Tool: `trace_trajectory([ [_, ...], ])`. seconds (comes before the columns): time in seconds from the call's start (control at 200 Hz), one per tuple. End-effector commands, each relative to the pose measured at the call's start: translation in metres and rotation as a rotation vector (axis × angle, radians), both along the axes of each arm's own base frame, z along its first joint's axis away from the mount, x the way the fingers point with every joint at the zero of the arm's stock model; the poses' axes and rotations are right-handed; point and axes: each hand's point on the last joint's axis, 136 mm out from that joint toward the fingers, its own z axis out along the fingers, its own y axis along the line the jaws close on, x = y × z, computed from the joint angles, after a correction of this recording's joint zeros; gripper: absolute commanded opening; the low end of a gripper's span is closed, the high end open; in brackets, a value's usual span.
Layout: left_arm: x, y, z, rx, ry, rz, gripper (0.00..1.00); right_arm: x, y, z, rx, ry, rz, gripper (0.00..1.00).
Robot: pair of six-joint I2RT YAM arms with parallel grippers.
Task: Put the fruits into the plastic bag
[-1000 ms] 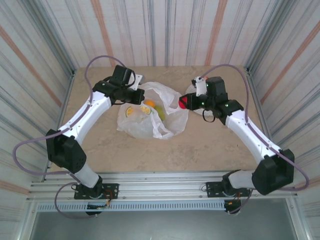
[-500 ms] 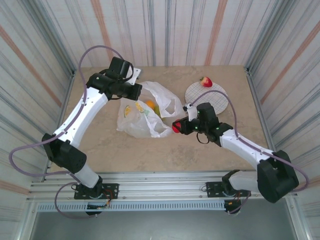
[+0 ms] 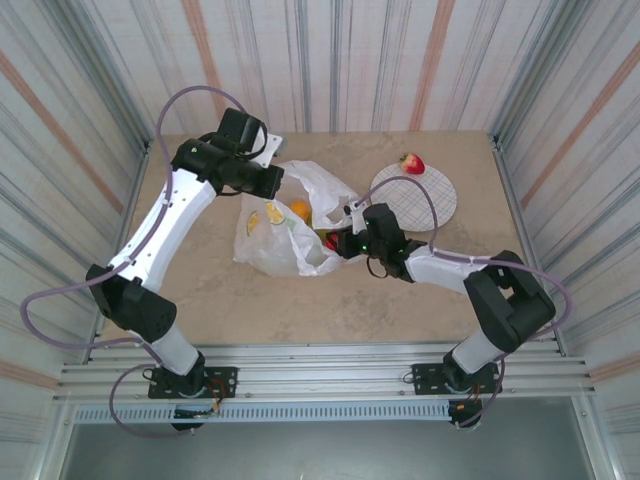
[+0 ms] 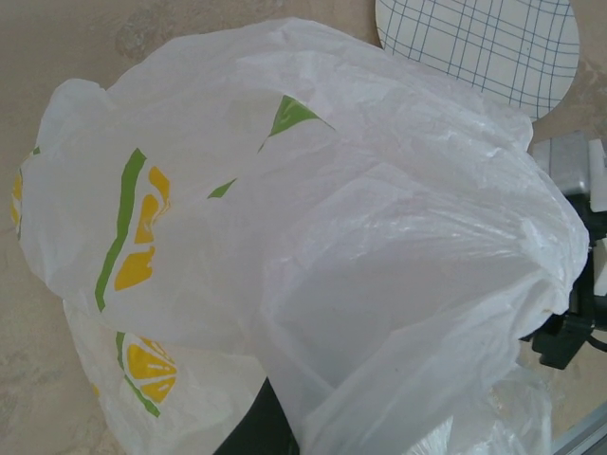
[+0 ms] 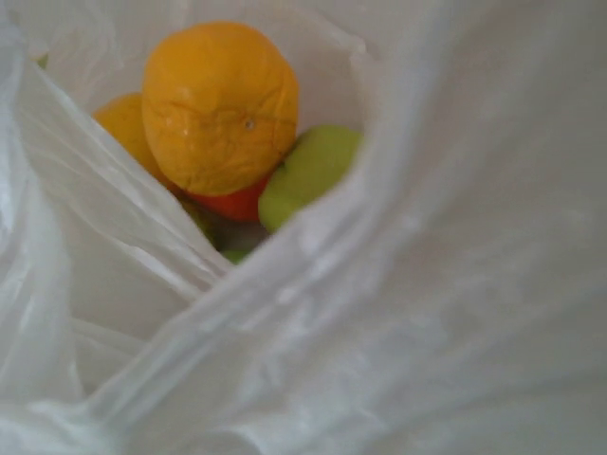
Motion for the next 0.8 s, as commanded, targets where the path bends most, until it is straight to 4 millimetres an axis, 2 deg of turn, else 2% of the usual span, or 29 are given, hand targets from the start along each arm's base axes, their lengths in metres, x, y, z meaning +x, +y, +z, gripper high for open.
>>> trace_trajectory([
  [0.0, -0.001, -0.005, -0.002, -0.004, -0.006, -0.030, 0.00, 0.020, 0.019, 0.019, 0.081, -0.064, -0.071, 0.37],
  [0.115, 0.000, -0.007, -0.006, -0.018, -0.008, -0.034, 0.00, 0.028, 0.033, 0.016, 0.136, -0.048, -0.106, 0.38],
  [0.321, -0.002, -0.011, -0.011, -0.037, 0.003, -0.043, 0.00, 0.039, 0.056, 0.032, 0.241, -0.043, -0.140, 0.42],
  [0.496, -0.002, -0.011, -0.014, -0.044, -0.004, -0.044, 0.00, 0.044, 0.076, 0.037, 0.301, -0.013, -0.129, 0.45],
  [0.797, -0.002, -0.008, -0.015, -0.053, -0.007, -0.041, 0.00, 0.027, 0.116, 0.031, 0.336, 0.060, 0.038, 0.50],
])
